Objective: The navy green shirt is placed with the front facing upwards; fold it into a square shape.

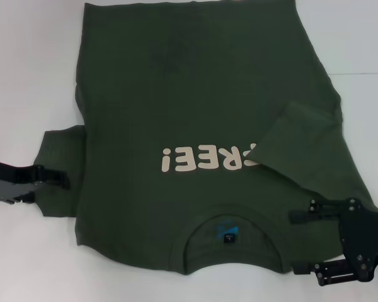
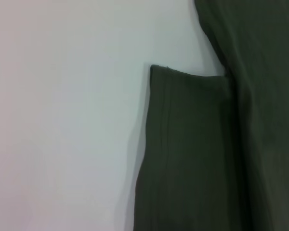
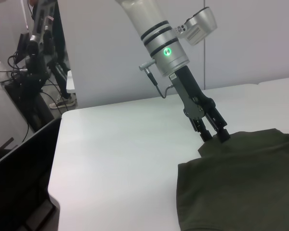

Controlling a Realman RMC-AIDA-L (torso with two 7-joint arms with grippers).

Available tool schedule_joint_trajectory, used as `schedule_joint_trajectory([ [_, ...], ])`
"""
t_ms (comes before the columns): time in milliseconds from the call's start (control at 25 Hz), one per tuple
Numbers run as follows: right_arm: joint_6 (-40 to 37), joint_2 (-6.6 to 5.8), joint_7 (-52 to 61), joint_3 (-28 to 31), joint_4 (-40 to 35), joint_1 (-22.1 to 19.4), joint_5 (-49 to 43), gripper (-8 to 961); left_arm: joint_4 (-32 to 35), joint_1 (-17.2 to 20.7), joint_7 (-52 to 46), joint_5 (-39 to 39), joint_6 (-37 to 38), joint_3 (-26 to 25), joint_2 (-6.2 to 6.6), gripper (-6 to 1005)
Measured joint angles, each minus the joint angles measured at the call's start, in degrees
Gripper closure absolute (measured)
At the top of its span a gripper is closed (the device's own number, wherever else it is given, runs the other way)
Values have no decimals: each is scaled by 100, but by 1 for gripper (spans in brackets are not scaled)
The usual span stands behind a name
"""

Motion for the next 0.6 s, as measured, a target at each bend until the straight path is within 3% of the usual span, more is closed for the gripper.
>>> schedule_joint_trajectory([
  [600, 172, -3, 70, -67, 0, 40, -1, 116, 60, -2, -82, 301, -12, -24, 21, 94],
])
